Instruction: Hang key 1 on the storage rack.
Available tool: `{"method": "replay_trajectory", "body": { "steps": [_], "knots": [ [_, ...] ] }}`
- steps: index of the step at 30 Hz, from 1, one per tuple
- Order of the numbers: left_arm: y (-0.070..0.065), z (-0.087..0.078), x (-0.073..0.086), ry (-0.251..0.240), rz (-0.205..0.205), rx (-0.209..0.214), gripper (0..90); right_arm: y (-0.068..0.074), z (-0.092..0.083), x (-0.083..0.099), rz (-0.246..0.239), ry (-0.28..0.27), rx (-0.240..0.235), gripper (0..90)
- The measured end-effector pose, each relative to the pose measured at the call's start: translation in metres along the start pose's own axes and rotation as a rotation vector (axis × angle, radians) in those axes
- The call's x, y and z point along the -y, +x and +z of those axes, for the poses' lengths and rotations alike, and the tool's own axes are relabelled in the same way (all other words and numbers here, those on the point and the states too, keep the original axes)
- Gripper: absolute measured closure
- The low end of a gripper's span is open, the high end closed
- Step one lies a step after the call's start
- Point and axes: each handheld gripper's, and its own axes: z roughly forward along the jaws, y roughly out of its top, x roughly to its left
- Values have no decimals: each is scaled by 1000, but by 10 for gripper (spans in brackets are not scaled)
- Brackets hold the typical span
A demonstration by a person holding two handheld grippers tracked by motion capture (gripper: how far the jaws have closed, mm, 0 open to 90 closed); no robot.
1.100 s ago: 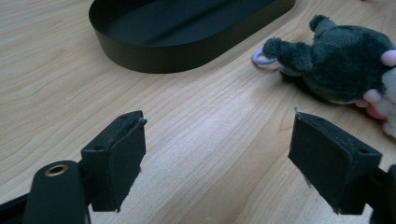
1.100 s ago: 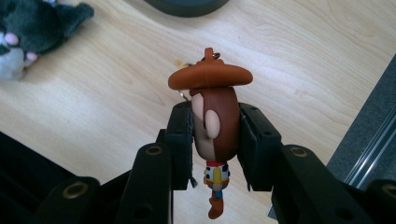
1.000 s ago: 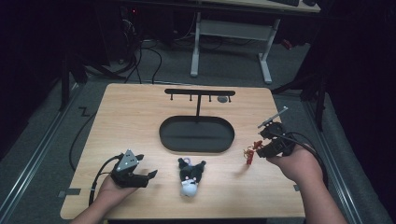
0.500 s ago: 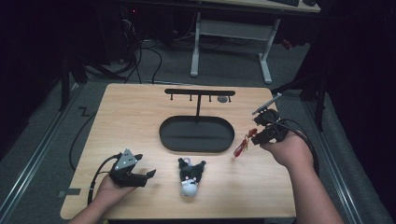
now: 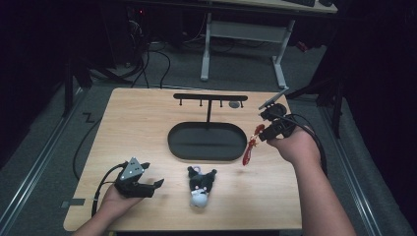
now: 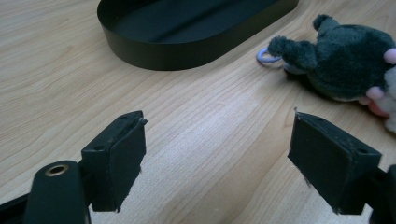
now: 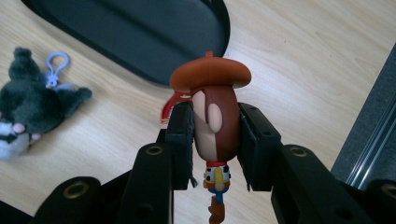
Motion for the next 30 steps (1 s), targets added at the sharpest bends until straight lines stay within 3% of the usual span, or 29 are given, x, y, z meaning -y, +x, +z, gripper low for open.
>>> {"method": "replay_trajectory", "body": {
  "steps": [14,30],
  "knots": [
    [-2,-3,2,7,13,-9,192,1,-3,-43,10,-1,-13,684],
    [-2,-3,3,13,16,-5,192,-5,-2,-70,25,-6,8,685]
  ]
}}
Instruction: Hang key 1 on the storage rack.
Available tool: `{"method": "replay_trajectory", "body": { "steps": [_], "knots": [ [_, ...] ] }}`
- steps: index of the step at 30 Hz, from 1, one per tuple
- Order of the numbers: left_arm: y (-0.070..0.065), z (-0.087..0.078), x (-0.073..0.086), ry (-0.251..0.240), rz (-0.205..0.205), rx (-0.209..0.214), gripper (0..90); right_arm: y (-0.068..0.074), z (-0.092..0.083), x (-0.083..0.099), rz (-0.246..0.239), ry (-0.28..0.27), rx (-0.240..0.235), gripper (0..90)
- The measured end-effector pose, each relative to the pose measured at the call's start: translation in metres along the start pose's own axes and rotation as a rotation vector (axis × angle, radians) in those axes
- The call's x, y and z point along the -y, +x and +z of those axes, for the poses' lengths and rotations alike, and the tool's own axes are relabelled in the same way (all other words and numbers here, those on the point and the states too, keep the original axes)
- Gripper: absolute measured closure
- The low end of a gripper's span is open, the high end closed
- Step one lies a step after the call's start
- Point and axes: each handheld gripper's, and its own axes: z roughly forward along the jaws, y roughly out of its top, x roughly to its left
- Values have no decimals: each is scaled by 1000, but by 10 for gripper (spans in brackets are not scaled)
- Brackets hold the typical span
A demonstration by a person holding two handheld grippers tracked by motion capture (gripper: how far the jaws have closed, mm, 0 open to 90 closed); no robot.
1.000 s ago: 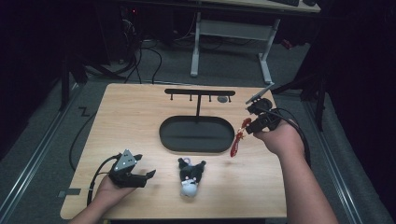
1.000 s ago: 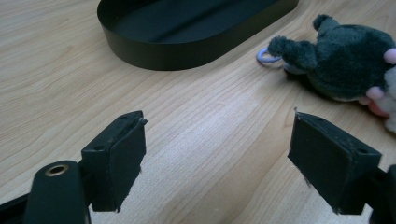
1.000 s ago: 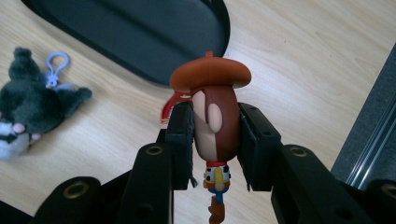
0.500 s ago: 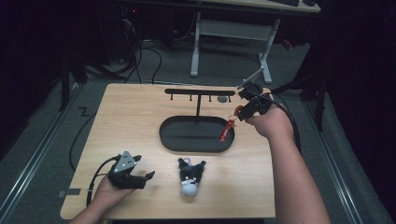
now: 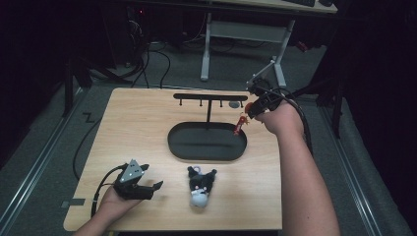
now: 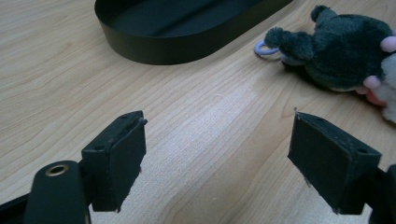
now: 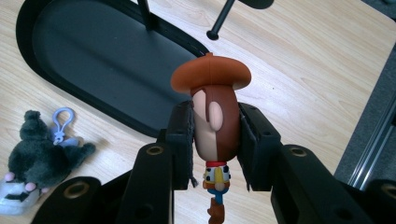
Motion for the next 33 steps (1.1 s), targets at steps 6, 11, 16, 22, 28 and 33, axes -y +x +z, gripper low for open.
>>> {"method": "replay_trajectory", "body": {
  "steps": [6,11,16,22,28,33],
  "knots": [
    [1,-1,0,-5,-1,-8,192,1,1,-11,-6,2,2,685],
    [3,-1,1,-6,-1,-11,192,-1,2,-21,-3,12,13,685],
    [3,-2,1,-5,0,-11,192,-1,4,-30,-2,16,29,685],
    [3,-3,2,-5,0,-12,192,-2,4,-37,4,7,49,685],
    [4,-5,3,-9,-7,-15,192,-9,8,-34,24,17,74,685],
    [4,-5,3,-7,-7,-14,192,-14,12,-30,46,3,77,684]
  ]
}}
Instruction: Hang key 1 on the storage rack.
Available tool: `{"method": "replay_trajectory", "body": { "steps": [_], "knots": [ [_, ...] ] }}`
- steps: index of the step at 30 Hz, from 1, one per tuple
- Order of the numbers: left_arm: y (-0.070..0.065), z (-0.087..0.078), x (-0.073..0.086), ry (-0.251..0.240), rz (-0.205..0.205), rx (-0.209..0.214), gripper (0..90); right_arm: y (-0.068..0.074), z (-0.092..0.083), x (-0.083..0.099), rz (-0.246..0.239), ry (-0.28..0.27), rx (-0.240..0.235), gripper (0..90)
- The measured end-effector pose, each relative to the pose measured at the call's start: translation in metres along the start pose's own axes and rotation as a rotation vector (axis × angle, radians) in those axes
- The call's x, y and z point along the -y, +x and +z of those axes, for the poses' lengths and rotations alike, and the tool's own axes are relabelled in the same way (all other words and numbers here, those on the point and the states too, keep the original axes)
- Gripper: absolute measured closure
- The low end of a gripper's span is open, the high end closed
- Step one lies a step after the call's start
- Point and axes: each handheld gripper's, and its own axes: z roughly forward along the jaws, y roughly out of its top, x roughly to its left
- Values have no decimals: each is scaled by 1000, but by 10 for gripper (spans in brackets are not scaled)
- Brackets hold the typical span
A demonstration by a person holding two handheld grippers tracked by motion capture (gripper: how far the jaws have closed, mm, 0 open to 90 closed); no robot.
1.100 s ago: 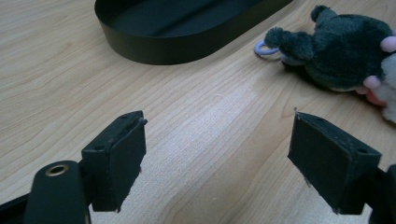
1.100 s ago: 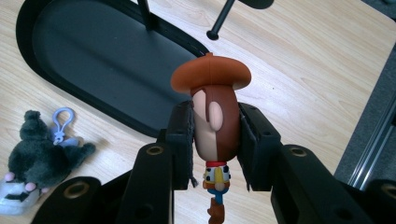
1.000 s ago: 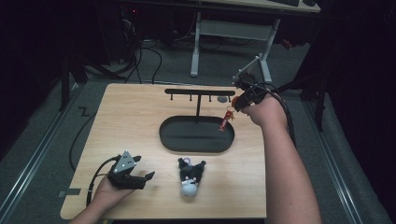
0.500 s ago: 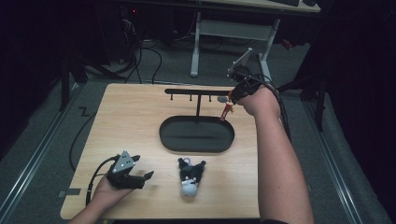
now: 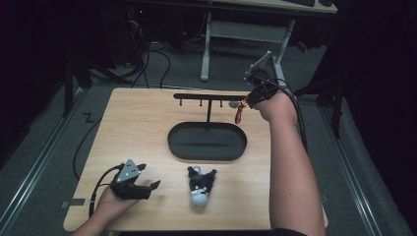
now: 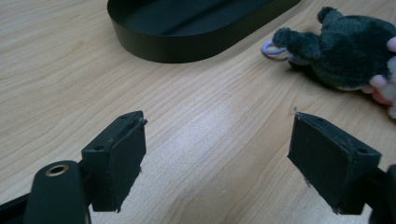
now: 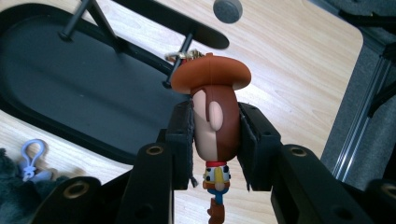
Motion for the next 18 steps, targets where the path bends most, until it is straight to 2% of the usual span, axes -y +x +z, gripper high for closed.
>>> {"method": "replay_trajectory", "body": {
  "steps": [15,18],
  "knots": [
    [-2,3,0,7,7,22,193,3,51,24,15,51,-32,677],
    [-4,4,-1,8,13,27,193,3,59,32,18,43,-41,658]
  ]
}}
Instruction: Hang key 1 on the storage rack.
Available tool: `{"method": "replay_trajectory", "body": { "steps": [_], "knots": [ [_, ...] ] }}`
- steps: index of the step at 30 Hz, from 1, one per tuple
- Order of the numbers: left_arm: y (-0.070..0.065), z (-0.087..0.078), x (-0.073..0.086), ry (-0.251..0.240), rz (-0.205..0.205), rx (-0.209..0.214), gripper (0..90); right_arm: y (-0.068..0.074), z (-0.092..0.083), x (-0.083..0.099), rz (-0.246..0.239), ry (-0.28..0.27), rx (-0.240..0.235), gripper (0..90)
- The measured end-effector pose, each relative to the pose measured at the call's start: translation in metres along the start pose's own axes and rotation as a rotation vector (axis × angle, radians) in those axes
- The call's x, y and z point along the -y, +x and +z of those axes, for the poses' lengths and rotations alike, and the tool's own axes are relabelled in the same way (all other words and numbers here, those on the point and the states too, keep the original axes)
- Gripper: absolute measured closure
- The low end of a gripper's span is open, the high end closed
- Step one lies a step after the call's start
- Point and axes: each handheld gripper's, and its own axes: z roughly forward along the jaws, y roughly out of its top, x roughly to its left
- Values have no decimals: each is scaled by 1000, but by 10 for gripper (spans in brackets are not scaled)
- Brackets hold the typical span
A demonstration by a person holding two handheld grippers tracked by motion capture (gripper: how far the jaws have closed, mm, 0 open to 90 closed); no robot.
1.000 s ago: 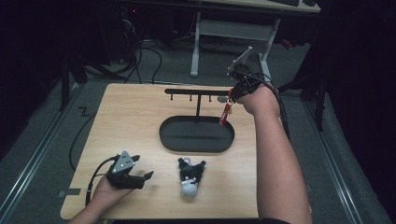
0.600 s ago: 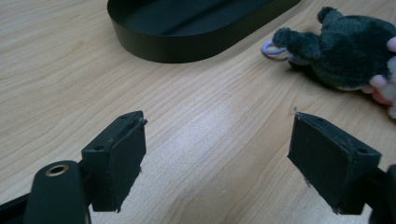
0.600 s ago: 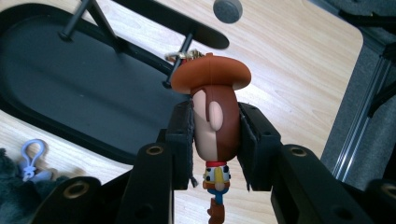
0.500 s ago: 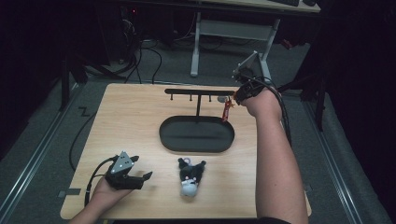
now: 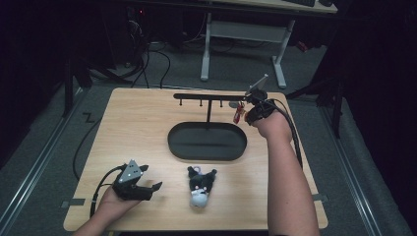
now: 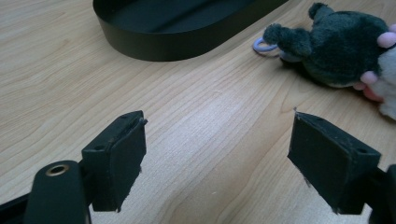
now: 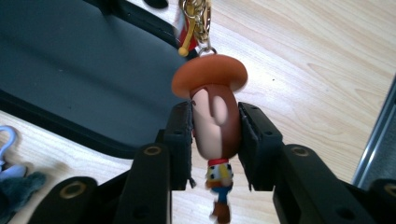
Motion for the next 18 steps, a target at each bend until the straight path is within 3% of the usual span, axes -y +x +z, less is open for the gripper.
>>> {"method": "replay_trajectory", "body": {
  "steps": [4,8,10,16,18],
  "knots": [
    [-2,0,0,3,6,10,193,0,11,10,23,-28,-15,524],
    [-3,2,0,6,3,22,193,2,16,24,22,-49,-19,481],
    [-4,4,-1,9,-17,53,209,3,15,34,15,-70,-26,457],
    [-13,12,-3,29,-22,98,250,12,8,82,-14,-207,-54,374],
    [-17,14,-3,33,-23,107,262,15,13,106,0,-291,-48,373]
  ]
}}
